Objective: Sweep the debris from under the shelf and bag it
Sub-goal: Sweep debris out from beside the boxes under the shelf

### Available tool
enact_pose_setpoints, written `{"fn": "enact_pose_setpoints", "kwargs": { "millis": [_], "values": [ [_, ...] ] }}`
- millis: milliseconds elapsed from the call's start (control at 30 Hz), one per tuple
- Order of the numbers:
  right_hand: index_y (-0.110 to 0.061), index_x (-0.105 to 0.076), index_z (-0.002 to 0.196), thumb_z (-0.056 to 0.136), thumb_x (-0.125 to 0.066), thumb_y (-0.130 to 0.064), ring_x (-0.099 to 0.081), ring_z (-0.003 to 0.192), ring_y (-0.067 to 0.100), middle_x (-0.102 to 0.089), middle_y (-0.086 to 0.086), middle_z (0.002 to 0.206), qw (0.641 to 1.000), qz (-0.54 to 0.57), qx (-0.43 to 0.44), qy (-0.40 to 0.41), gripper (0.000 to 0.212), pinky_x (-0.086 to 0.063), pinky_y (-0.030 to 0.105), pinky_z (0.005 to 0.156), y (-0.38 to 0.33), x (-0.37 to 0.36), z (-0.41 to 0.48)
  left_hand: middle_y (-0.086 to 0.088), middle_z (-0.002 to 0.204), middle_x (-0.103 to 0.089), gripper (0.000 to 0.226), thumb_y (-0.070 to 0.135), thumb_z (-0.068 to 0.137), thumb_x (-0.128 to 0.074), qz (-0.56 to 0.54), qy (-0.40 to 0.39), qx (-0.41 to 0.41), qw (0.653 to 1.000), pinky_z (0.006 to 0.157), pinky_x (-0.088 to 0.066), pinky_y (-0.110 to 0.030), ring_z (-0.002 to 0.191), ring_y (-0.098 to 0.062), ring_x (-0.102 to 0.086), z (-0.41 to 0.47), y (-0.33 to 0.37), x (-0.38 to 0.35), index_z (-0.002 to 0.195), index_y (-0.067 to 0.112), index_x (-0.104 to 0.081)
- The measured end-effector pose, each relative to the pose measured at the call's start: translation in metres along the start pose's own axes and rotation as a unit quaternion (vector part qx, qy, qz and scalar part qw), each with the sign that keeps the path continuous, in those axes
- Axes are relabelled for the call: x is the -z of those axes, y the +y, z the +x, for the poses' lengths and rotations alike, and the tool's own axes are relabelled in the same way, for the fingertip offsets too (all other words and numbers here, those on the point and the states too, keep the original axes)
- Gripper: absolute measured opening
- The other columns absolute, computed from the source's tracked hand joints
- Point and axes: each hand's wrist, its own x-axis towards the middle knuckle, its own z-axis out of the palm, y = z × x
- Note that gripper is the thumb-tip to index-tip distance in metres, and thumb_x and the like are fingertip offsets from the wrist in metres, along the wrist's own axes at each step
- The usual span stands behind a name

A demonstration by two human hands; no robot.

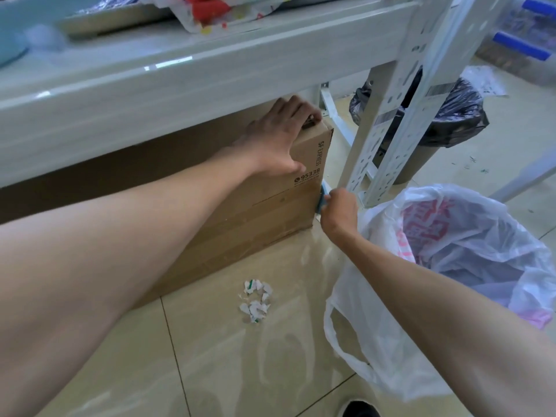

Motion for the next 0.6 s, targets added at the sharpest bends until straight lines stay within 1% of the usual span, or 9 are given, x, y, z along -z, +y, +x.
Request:
{"fn": "enact_pose_setpoints", "kwargs": {
  "millis": [67, 133, 167, 233, 300, 400, 467, 533, 600],
  "values": [
    [-0.008, -0.035, 0.059, 0.086, -0.045, 0.003, -0.032, 0.055, 0.023, -0.039, 0.008, 0.062, 1.0, 0.026, 0.006, 0.002, 0.031, -0.023, 0.03, 0.047, -0.001, -0.008, 0.007, 0.007, 0.137, -0.032, 0.084, 0.045, 0.066, -0.081, -0.002, 0.004, 0.0, 1.0, 0.081, -0.049, -0.04, 0.128, -0.015, -0.03, 0.0, -0.001, -0.001, 0.135, 0.029, -0.035],
    [-0.01, -0.028, 0.056, 0.081, -0.042, 0.006, -0.025, 0.055, 0.021, -0.034, 0.007, 0.06, 0.999, 0.032, 0.014, -0.007, 0.033, -0.017, 0.032, 0.045, -0.002, -0.015, 0.007, 0.008, 0.137, -0.032, 0.084, 0.045, 0.065, -0.081, -0.006, 0.007, 0.0, 1.0, 0.081, -0.048, -0.039, 0.127, -0.014, -0.03, 0.0, -0.001, -0.002, 0.135, 0.03, -0.035],
    [-0.01, -0.029, 0.056, 0.077, -0.04, 0.008, -0.026, 0.056, 0.021, -0.036, 0.008, 0.061, 0.999, 0.037, 0.018, -0.016, 0.03, -0.017, 0.032, 0.044, 0.0, -0.018, 0.007, 0.008, 0.137, -0.032, 0.084, 0.045, 0.065, -0.081, -0.006, 0.007, -0.001, 1.0, 0.081, -0.047, -0.038, 0.128, -0.013, -0.03, 0.0, -0.002, -0.002, 0.134, 0.03, -0.035],
    [-0.005, -0.036, 0.057, 0.071, -0.037, 0.011, -0.029, 0.056, 0.022, -0.04, 0.011, 0.061, 0.998, 0.039, 0.032, -0.047, 0.021, -0.022, 0.032, 0.046, 0.006, -0.026, 0.007, 0.009, 0.138, -0.031, 0.084, 0.045, 0.066, -0.08, -0.006, 0.006, -0.002, 1.0, 0.08, -0.045, -0.036, 0.128, -0.013, -0.03, 0.0, -0.002, -0.003, 0.135, 0.03, -0.034],
    [-0.001, -0.042, 0.058, 0.071, -0.038, 0.011, -0.03, 0.058, 0.026, -0.04, 0.012, 0.057, 0.997, 0.032, 0.042, -0.063, 0.019, -0.026, 0.034, 0.05, 0.013, -0.03, 0.008, 0.009, 0.138, -0.031, 0.084, 0.045, 0.067, -0.08, -0.005, 0.01, -0.006, 1.0, 0.079, -0.045, -0.035, 0.128, -0.013, -0.03, 0.0, -0.002, -0.003, 0.135, 0.03, -0.034],
    [-0.006, -0.036, 0.057, 0.073, -0.039, 0.012, -0.024, 0.058, 0.025, -0.029, 0.005, 0.052, 0.996, 0.005, 0.057, -0.066, 0.024, -0.02, 0.033, 0.049, 0.022, -0.035, 0.007, 0.01, 0.138, -0.032, 0.083, 0.044, 0.067, -0.08, -0.005, 0.013, -0.009, 1.0, 0.077, -0.043, -0.032, 0.127, -0.012, -0.03, 0.0, -0.003, -0.003, 0.135, 0.03, -0.035],
    [-0.006, -0.041, 0.06, 0.076, -0.039, 0.011, -0.032, 0.056, 0.025, -0.035, 0.004, 0.055, 0.996, -0.026, 0.049, -0.072, 0.023, -0.025, 0.032, 0.047, 0.028, -0.039, 0.002, 0.009, 0.137, -0.032, 0.082, 0.044, 0.067, -0.08, -0.007, 0.014, -0.012, 1.0, 0.076, -0.043, -0.031, 0.126, -0.012, -0.03, 0.0, -0.003, -0.003, 0.134, 0.029, -0.036],
    [-0.003, -0.048, 0.072, 0.079, -0.04, 0.011, -0.044, 0.065, 0.03, -0.045, 0.008, 0.067, 0.994, -0.067, 0.04, -0.081, 0.017, -0.036, 0.035, 0.055, 0.032, -0.042, -0.004, 0.008, 0.137, -0.032, 0.082, 0.045, 0.066, -0.081, -0.004, 0.016, -0.016, 1.0, 0.077, -0.047, -0.033, 0.126, -0.012, -0.031, 0.0, -0.003, -0.003, 0.133, 0.028, -0.036],
    [-0.005, -0.044, 0.079, 0.083, -0.042, 0.007, -0.052, 0.076, 0.035, -0.048, 0.012, 0.08, 0.988, -0.115, 0.038, -0.092, 0.014, -0.042, 0.039, 0.061, 0.031, -0.041, -0.01, 0.008, 0.136, -0.033, 0.082, 0.045, 0.066, -0.081, -0.004, 0.016, -0.014, 1.0, 0.078, -0.05, -0.036, 0.126, -0.012, -0.031, -0.001, -0.004, -0.003, 0.133, 0.028, -0.036]
  ]
}}
